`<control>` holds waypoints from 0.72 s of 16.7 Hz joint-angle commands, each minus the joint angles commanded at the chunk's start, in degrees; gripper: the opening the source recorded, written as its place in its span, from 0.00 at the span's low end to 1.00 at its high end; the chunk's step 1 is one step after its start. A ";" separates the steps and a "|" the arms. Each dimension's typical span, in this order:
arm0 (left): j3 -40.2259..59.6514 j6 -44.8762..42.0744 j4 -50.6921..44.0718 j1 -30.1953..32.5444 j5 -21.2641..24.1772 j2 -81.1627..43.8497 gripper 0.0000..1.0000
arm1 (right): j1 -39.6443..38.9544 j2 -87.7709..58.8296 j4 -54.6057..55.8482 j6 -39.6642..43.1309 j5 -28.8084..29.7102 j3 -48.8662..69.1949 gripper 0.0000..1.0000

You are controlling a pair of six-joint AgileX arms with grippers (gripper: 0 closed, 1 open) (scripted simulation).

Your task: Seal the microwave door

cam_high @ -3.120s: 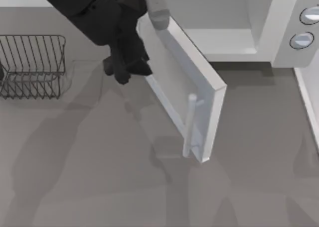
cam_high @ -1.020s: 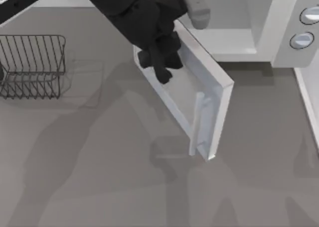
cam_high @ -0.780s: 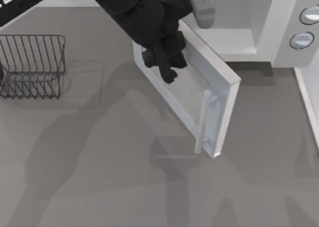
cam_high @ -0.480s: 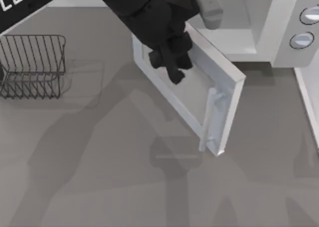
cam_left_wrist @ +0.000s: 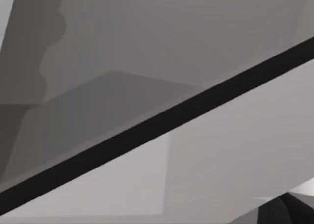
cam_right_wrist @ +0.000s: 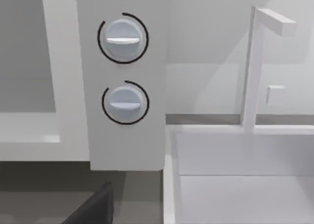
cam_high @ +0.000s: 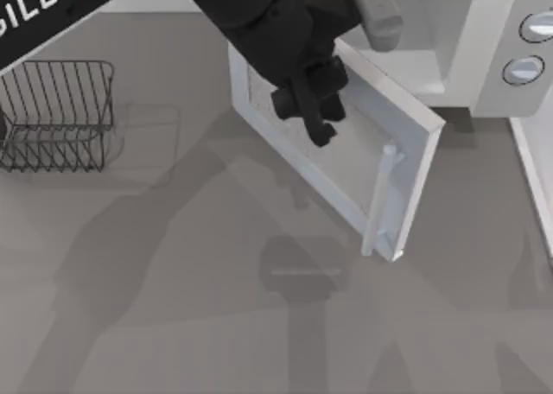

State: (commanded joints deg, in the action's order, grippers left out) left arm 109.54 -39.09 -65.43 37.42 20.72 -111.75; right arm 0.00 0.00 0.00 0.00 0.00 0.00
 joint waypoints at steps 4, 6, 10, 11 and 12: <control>0.04 1.25 -1.86 1.61 0.41 -2.52 0.00 | 0.00 0.00 0.00 0.00 0.00 0.00 1.00; 0.90 1.92 -2.08 2.12 0.15 -3.26 0.00 | 0.00 0.00 0.00 0.00 0.00 0.00 1.00; 3.95 2.11 -0.02 1.95 -1.03 -2.49 0.00 | 0.00 0.00 0.00 0.00 0.00 0.00 1.00; 3.98 2.11 0.01 1.94 -1.04 -2.48 0.00 | 0.00 0.00 0.00 0.00 0.00 0.00 1.00; 3.98 2.11 0.01 1.94 -1.04 -2.48 0.00 | 0.00 0.00 0.00 0.00 0.00 0.00 1.00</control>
State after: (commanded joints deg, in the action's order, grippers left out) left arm 113.51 -36.99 -65.42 39.36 19.68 -114.24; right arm 0.00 0.00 0.00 0.00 0.00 0.00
